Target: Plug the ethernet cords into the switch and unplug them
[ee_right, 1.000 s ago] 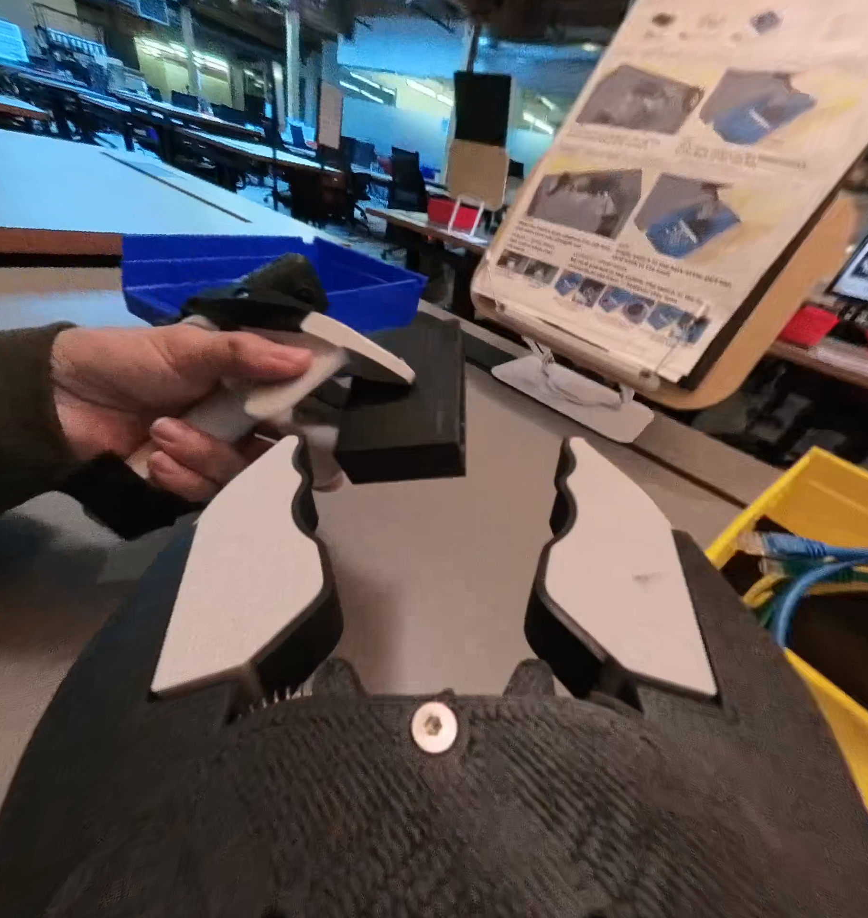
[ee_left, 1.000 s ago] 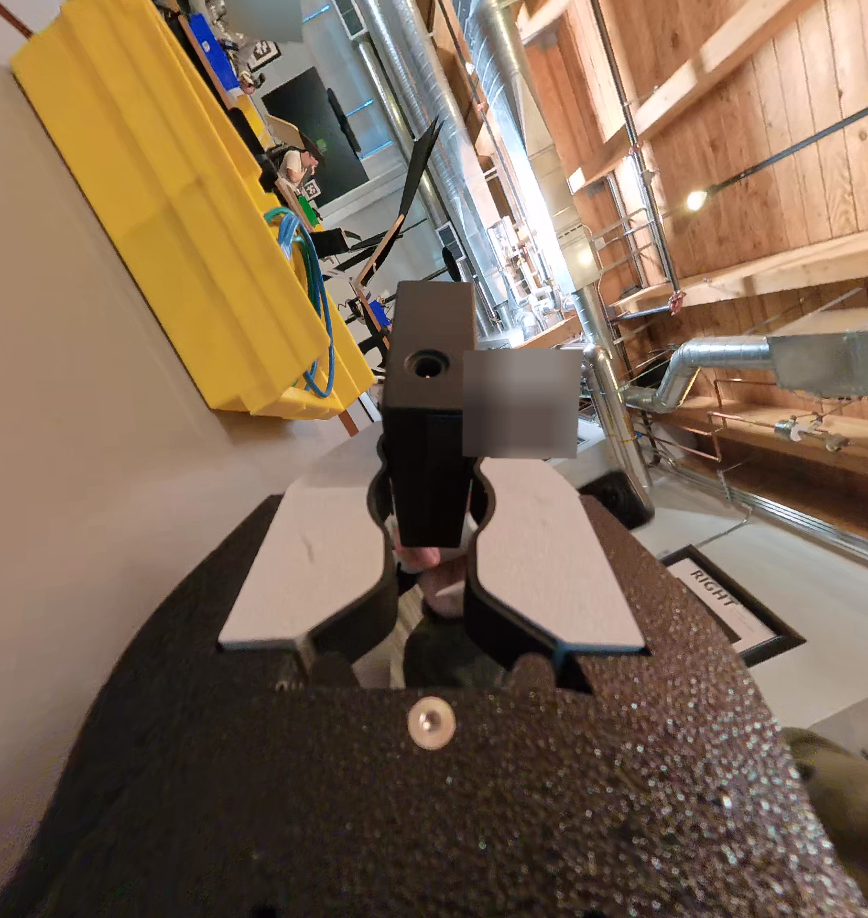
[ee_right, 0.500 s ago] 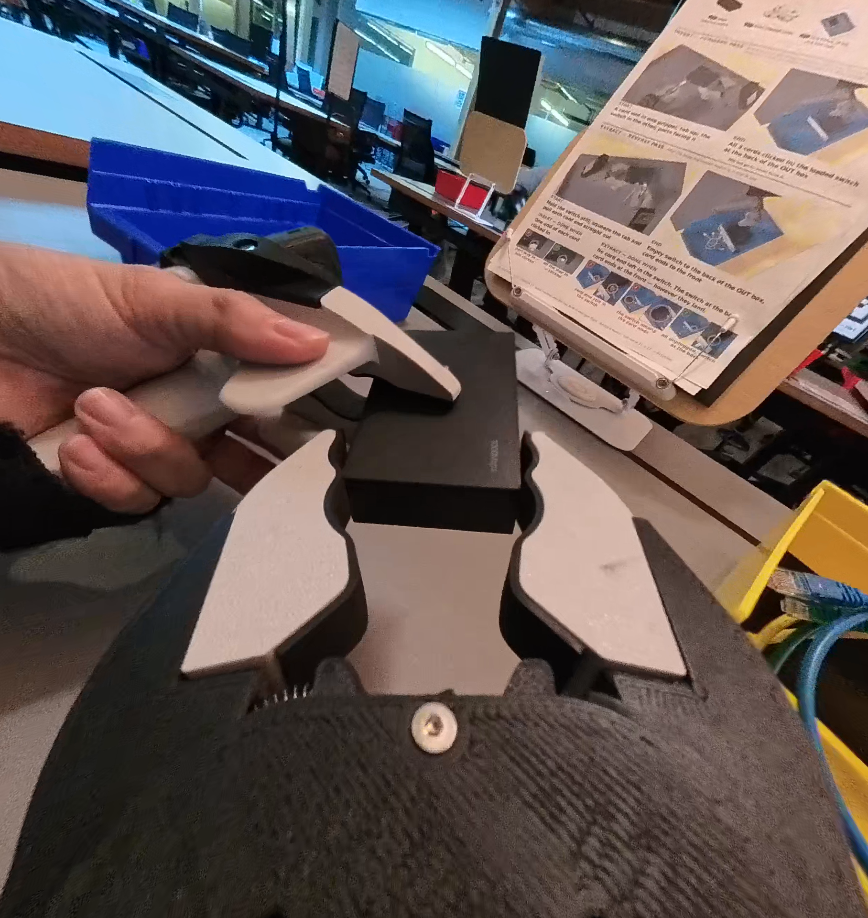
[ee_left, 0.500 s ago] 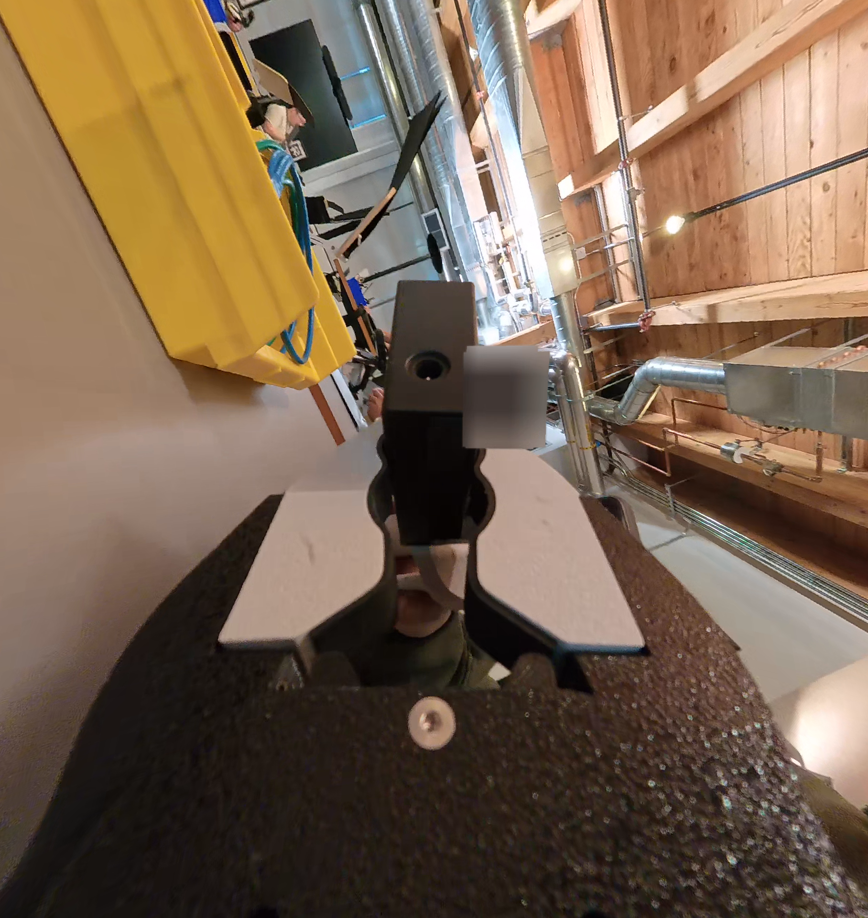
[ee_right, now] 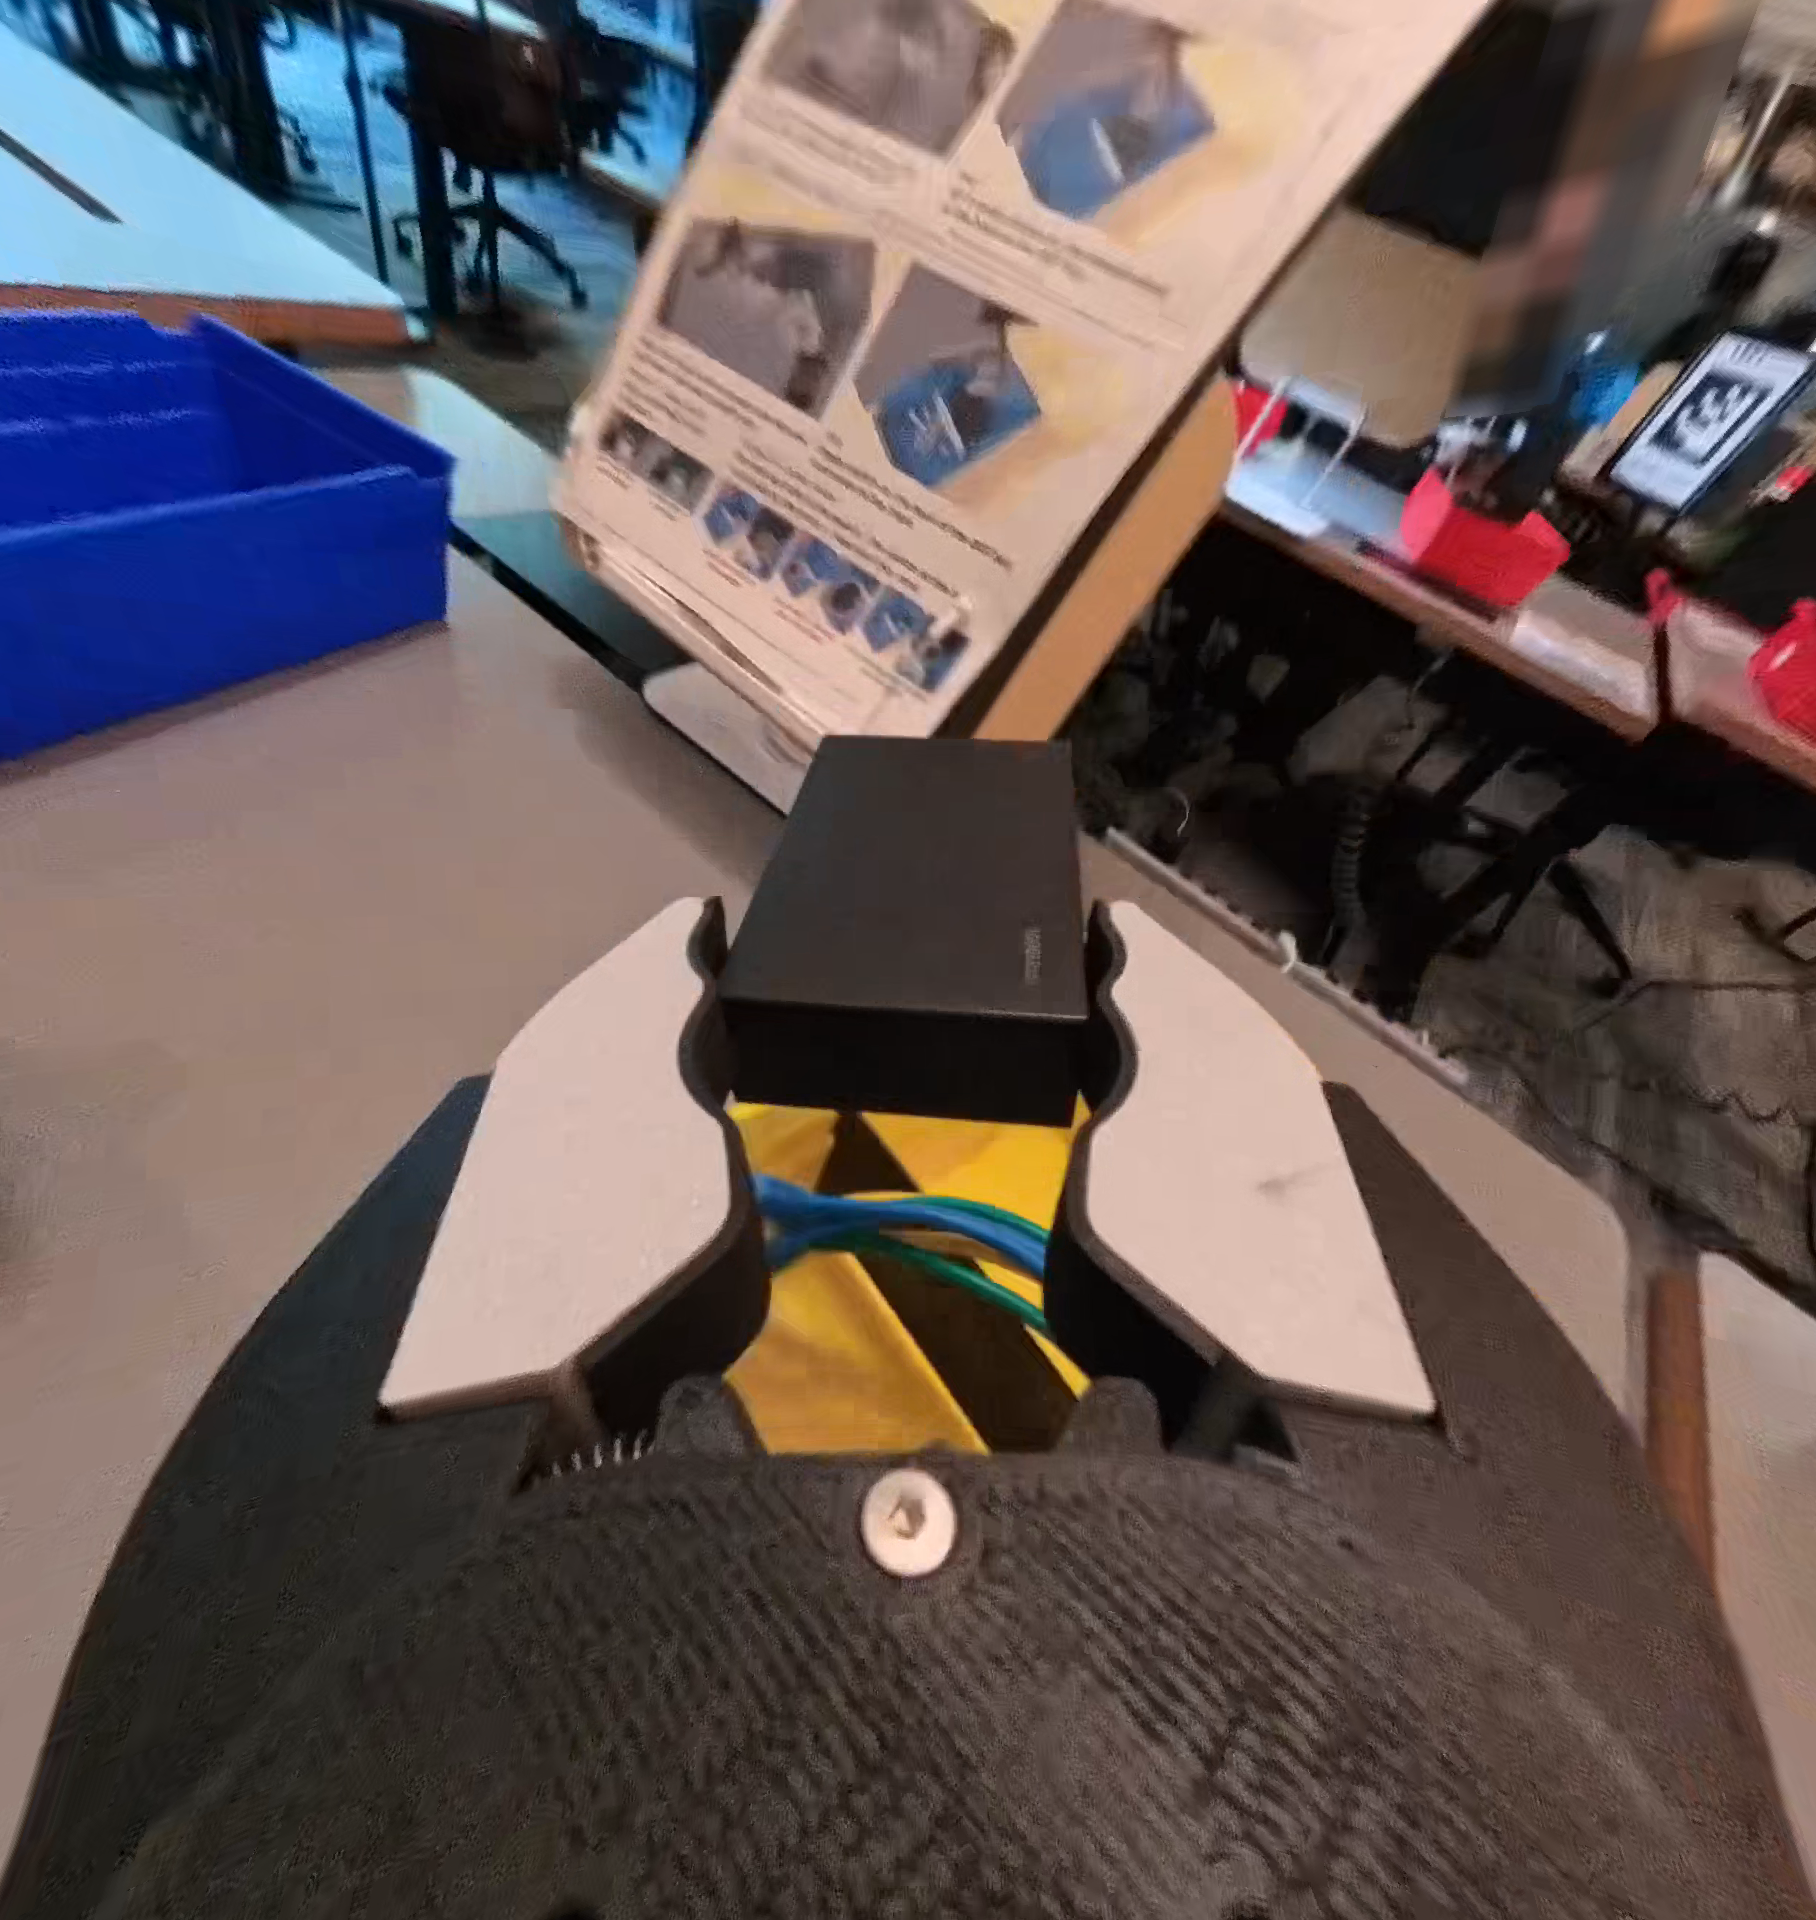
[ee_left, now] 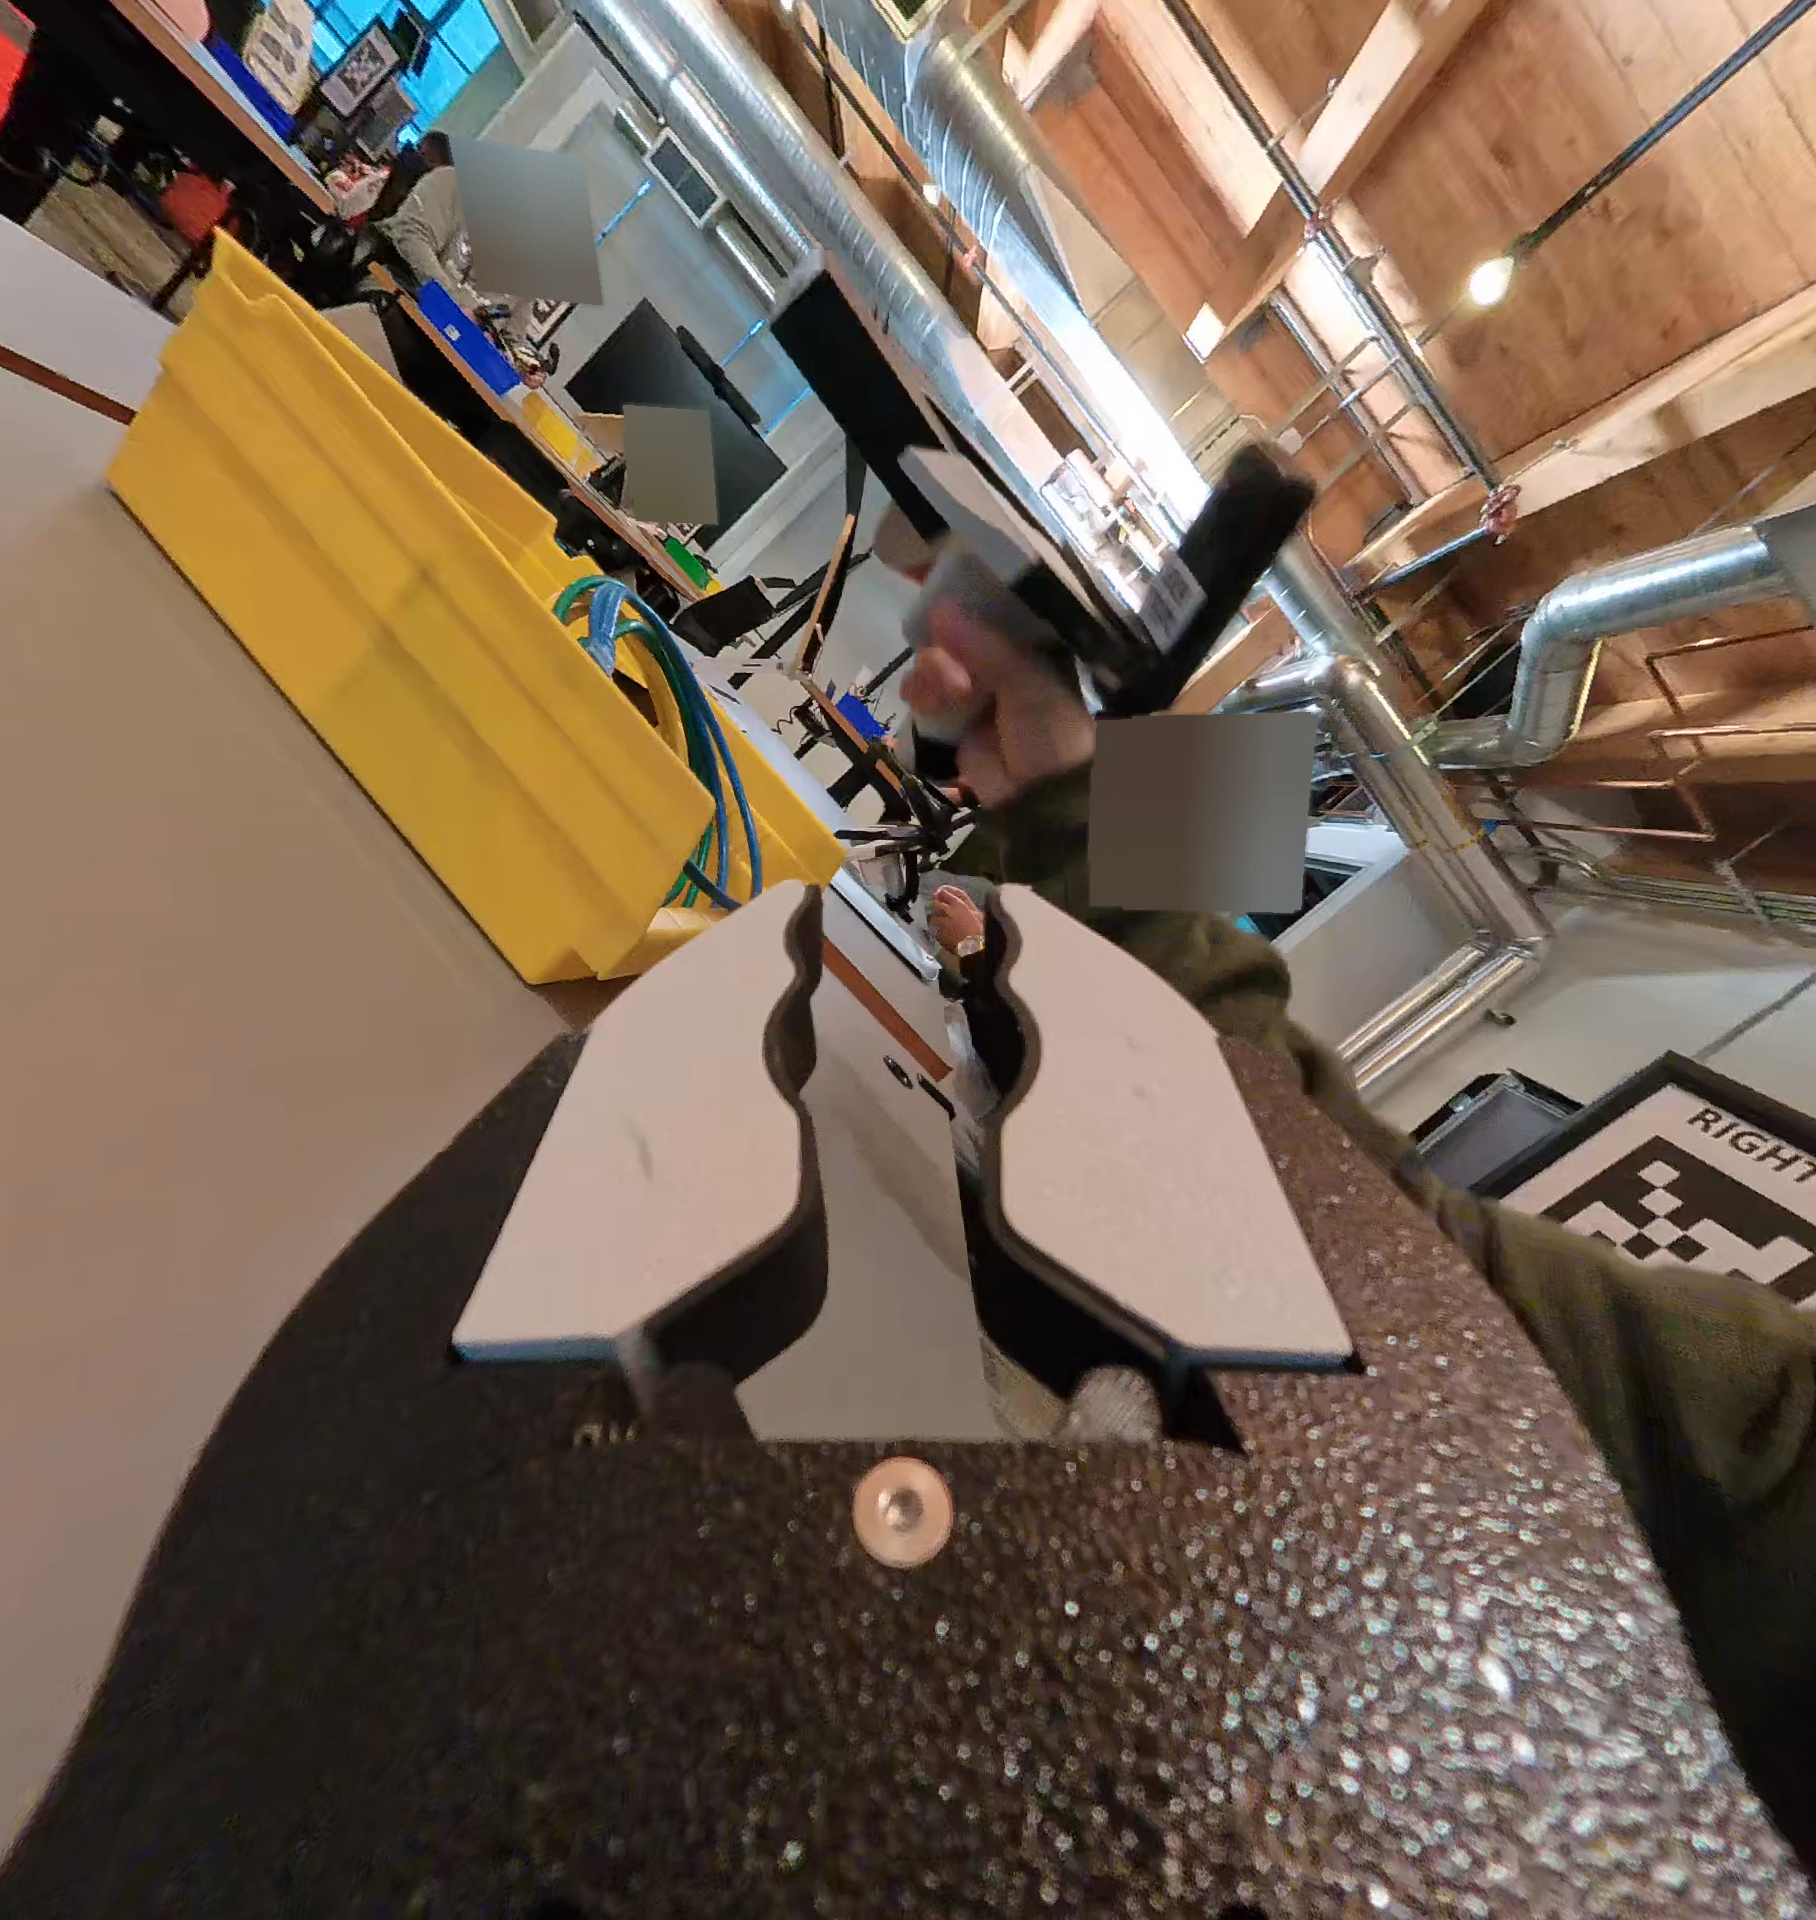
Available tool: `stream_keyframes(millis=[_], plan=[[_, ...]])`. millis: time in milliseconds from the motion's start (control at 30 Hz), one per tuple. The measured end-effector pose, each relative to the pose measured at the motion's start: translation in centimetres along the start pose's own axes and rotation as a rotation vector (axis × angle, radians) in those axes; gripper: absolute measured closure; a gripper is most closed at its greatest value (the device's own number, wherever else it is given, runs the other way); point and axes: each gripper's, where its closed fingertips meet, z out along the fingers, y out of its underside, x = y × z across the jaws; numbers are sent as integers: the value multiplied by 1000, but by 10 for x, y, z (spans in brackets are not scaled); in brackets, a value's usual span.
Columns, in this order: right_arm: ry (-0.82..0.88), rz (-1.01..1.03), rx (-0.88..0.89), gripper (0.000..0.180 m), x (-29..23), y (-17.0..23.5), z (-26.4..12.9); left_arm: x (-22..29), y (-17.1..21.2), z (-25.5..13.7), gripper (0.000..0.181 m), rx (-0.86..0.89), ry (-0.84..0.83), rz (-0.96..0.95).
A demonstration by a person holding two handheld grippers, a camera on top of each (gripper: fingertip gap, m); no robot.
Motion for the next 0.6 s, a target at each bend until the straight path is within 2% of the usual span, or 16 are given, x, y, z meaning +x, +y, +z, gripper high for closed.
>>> stream_keyframes(millis=[133,233,400,600], plan=[[-53,24,-265,113,61,45,28,-10,-3,-5,157,20,12,-19],[-95,42,-361,113,80,71,52,-17,-5,-9,158,32,15,-36],[-224,92,-406,113,78,106,92,-18,-1,-8,158,9,24,-24],[-381,68,-494,114,69,139,109,-18,14,-2,158,-75,20,24]])
